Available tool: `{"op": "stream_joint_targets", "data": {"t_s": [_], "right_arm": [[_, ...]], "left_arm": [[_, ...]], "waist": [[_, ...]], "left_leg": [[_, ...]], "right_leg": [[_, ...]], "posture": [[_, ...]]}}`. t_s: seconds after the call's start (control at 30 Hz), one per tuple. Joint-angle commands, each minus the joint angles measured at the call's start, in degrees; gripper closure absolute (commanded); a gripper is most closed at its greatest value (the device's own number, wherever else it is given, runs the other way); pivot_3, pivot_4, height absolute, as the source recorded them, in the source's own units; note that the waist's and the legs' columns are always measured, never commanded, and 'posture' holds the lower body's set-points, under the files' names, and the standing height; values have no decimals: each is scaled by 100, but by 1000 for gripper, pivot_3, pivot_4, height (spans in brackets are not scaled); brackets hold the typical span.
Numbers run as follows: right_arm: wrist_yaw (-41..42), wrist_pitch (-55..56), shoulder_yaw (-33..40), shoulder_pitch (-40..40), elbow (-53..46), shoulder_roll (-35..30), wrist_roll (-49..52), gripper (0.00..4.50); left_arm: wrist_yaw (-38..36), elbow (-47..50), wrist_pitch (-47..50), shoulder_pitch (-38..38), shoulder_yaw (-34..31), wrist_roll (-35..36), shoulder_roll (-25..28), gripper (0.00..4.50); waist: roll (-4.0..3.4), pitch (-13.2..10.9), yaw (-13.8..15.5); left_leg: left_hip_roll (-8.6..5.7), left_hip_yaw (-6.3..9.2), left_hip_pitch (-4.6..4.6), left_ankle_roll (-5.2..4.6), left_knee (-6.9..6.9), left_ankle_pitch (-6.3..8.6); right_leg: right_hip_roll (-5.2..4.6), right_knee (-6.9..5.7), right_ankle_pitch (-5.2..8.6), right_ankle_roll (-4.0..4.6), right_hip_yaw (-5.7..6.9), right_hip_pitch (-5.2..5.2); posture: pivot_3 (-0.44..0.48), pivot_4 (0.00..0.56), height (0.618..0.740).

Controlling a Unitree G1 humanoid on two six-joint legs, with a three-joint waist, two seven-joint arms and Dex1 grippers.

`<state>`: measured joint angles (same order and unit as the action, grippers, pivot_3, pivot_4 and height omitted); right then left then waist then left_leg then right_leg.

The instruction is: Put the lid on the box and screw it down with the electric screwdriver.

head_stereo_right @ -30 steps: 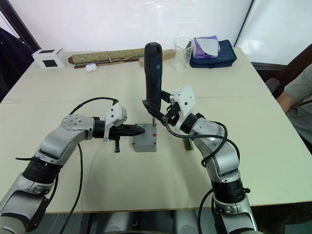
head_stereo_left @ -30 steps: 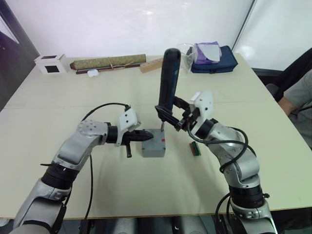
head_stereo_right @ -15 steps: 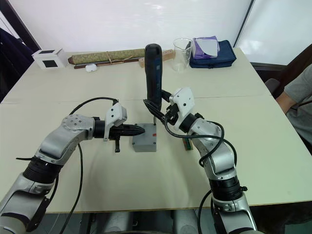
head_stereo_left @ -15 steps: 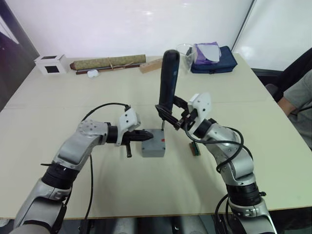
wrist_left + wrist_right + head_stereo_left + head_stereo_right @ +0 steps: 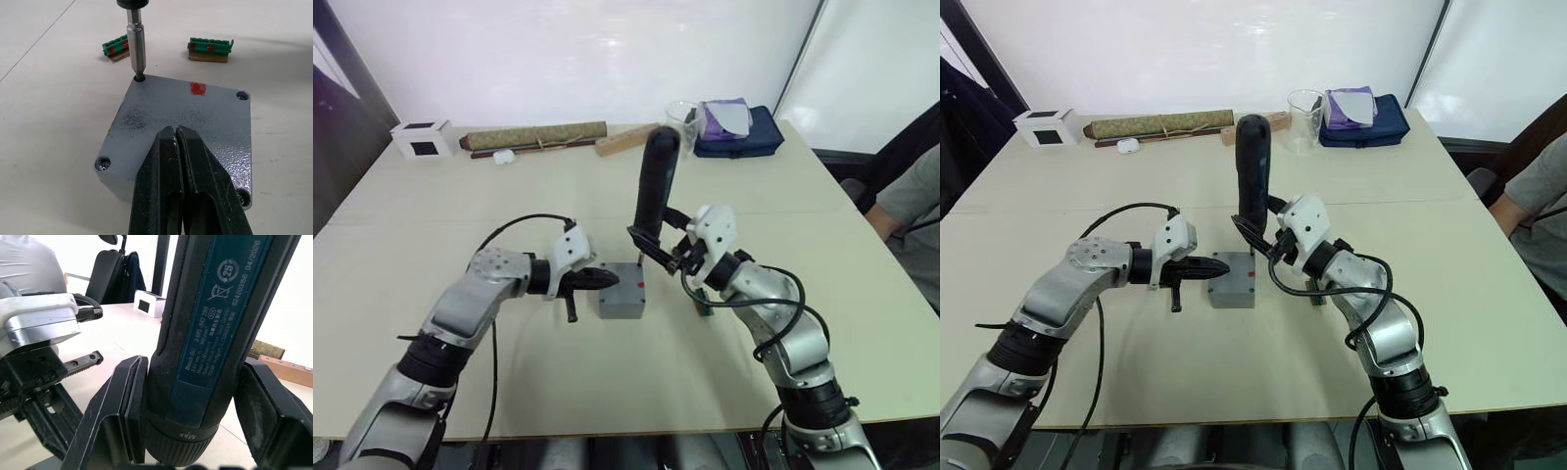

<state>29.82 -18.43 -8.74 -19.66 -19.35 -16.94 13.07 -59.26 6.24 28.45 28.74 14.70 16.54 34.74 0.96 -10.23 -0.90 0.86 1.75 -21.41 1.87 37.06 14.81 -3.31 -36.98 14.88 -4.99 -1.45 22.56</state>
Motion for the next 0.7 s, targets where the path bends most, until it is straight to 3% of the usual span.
{"op": "stream_joint_targets", "data": {"t_s": [0.03,0.7], "right_arm": [[-39,-346,-206,201,348,-47,-176,2343],[-105,-399,-304,169,468,25,-180,2343]], "left_arm": [[-28,-85,-21,-39,112,-120,-36,4500],[-29,-257,-172,-52,167,-381,-166,4500]], "waist": [[2,11,3],[8,58,7]], "left_leg": [[0,0,0,0,0,0],[0,2,0,-1,-6,1]], "right_leg": [[0,0,0,0,0,0],[-3,5,4,1,1,1]], "posture": [[0,150,740],[0,150,740]]}}
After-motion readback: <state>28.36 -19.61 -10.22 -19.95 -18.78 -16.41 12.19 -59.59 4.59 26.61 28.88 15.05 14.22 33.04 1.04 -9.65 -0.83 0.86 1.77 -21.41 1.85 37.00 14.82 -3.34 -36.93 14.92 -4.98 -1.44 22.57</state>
